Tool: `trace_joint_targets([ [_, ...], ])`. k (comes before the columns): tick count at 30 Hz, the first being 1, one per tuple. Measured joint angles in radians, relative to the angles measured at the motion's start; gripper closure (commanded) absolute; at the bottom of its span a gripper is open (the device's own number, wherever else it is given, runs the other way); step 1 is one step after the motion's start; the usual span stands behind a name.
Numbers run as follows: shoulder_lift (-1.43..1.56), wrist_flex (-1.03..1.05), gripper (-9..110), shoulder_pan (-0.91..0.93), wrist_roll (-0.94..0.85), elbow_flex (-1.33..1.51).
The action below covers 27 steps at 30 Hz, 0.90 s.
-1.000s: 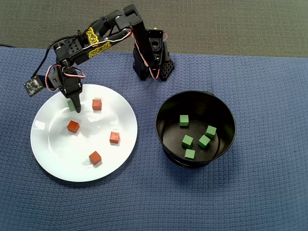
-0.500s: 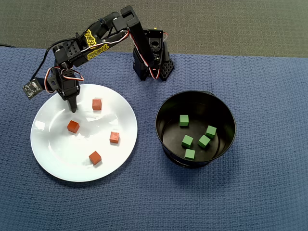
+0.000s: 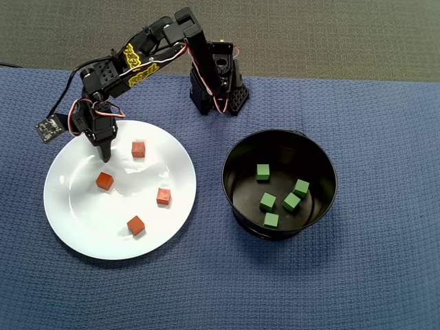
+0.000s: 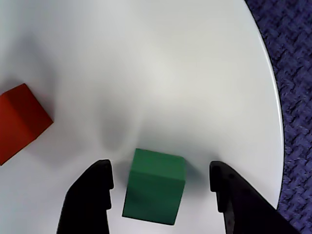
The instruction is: Pick up the green cubes from the white plate and place them in the black recipient
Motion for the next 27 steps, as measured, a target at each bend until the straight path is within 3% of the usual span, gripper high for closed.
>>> trace_joint_targets([
  [13, 0.025, -0.002, 101, 0.000, 0.037, 0.025],
  [22, 0.025, 0.008, 101, -0.014, 0.077, 0.025],
  [27, 0.072, 0.163, 101, -0.052, 0.206, -0.023],
])
